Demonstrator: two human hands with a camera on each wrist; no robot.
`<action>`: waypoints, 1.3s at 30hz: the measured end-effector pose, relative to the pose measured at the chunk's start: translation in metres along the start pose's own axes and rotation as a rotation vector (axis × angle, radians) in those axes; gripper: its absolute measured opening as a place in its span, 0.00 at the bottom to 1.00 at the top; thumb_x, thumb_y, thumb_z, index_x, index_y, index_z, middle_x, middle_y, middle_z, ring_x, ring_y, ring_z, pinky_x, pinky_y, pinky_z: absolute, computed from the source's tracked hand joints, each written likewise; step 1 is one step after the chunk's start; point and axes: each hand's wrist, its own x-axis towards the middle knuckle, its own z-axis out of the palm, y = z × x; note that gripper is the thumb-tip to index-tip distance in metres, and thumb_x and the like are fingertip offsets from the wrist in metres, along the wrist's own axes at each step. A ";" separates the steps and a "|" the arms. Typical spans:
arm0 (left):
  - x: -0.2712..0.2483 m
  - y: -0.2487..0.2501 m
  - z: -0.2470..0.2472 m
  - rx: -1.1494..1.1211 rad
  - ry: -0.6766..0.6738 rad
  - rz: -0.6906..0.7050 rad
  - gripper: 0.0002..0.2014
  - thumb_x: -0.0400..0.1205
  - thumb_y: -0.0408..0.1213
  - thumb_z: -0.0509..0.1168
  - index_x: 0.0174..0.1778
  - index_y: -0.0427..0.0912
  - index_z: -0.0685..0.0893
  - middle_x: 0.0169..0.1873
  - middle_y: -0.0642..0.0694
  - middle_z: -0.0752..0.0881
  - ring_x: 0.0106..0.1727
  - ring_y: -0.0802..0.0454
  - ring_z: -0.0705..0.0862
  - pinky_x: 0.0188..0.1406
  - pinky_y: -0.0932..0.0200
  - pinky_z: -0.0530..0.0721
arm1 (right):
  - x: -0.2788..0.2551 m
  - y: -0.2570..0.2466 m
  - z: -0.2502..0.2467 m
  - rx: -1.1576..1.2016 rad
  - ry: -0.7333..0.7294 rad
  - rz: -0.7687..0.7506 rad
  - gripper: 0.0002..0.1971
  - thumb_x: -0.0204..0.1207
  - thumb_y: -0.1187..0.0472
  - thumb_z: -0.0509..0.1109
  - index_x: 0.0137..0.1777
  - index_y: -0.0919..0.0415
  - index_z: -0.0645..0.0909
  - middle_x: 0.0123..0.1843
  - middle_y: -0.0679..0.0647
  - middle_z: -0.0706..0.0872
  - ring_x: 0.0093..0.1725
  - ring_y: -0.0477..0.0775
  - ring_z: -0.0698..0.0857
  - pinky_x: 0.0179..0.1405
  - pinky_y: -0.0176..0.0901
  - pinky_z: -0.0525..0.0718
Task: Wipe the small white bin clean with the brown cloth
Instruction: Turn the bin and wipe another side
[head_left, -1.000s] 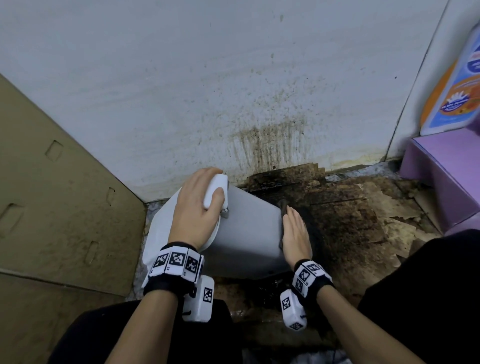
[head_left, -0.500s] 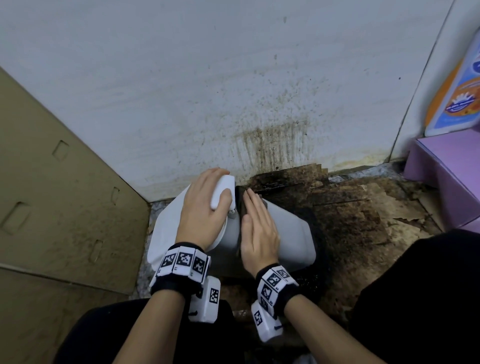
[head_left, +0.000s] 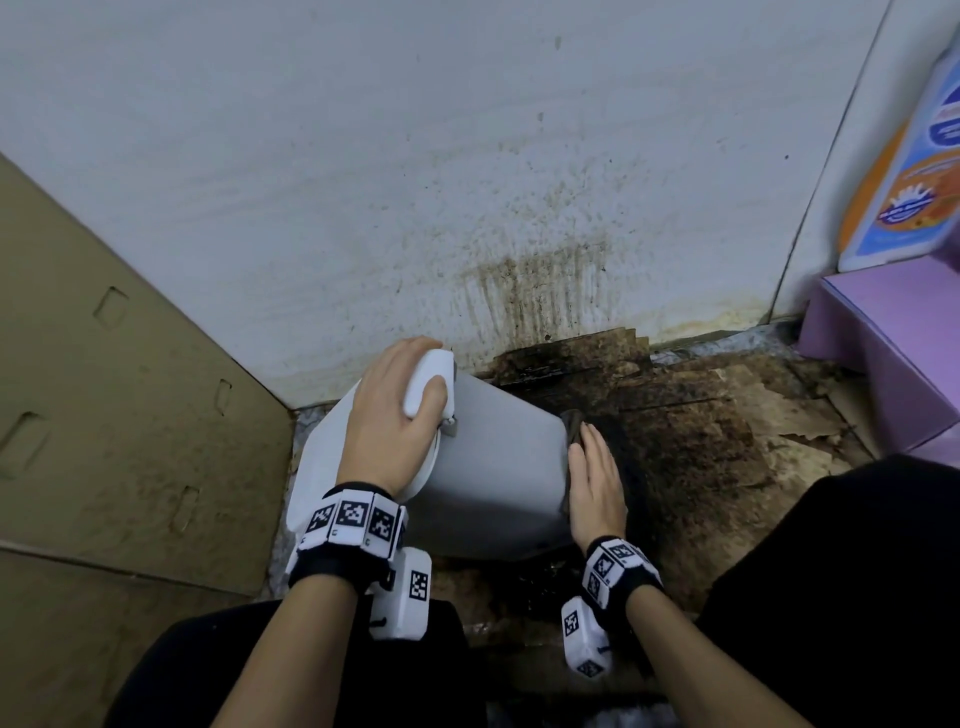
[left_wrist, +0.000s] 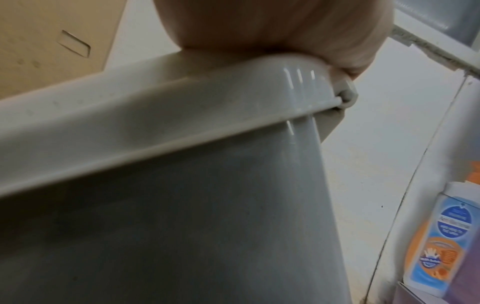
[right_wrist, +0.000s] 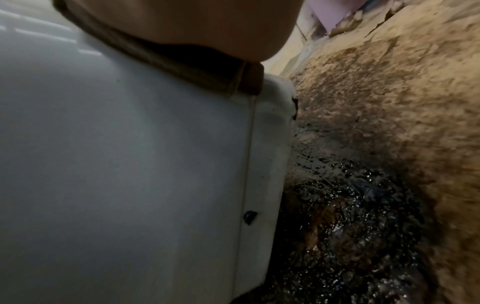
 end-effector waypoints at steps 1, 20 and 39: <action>0.000 0.000 0.001 -0.001 0.000 0.002 0.20 0.84 0.45 0.58 0.72 0.49 0.79 0.67 0.63 0.76 0.70 0.70 0.69 0.70 0.75 0.61 | 0.001 0.001 -0.001 0.002 -0.016 0.010 0.33 0.84 0.39 0.49 0.86 0.51 0.65 0.87 0.47 0.64 0.86 0.50 0.60 0.87 0.52 0.55; 0.001 0.002 0.000 -0.039 -0.017 -0.012 0.20 0.83 0.46 0.58 0.72 0.51 0.79 0.69 0.59 0.78 0.70 0.64 0.72 0.72 0.60 0.68 | 0.016 -0.061 -0.022 0.727 0.118 0.361 0.20 0.90 0.58 0.59 0.80 0.56 0.72 0.74 0.55 0.81 0.70 0.55 0.81 0.76 0.53 0.77; 0.002 0.055 0.019 -0.794 0.042 -0.270 0.16 0.87 0.30 0.63 0.71 0.46 0.76 0.70 0.53 0.82 0.74 0.60 0.77 0.78 0.55 0.72 | -0.022 -0.175 -0.070 0.399 -0.252 -0.131 0.24 0.91 0.48 0.54 0.86 0.44 0.60 0.75 0.35 0.74 0.75 0.38 0.74 0.78 0.44 0.72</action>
